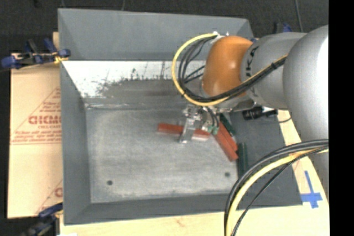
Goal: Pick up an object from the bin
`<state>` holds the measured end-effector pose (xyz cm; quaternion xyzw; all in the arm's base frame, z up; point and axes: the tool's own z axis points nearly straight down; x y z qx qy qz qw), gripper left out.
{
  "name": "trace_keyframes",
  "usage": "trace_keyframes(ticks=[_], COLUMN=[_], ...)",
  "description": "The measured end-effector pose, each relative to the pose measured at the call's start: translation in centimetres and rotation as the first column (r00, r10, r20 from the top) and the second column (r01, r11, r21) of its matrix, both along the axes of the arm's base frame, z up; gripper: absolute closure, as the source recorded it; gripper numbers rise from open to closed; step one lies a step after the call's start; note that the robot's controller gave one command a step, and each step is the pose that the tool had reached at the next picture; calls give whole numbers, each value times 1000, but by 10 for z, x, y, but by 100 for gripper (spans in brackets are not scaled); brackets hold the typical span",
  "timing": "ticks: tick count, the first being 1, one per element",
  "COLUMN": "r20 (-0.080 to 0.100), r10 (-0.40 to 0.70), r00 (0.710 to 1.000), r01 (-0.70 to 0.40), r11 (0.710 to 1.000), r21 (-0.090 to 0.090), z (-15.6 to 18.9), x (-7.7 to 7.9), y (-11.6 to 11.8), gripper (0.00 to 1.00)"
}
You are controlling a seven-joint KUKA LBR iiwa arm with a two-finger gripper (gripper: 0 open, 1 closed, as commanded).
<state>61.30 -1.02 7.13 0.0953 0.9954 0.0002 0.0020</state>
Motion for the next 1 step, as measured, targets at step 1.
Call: trace_keyframes(ticks=[1], r20=[10], r10=[91], r00=[996], r01=[-91], r11=[996], r21=[-3], z=[139], x=[17], y=[11], gripper=[100])
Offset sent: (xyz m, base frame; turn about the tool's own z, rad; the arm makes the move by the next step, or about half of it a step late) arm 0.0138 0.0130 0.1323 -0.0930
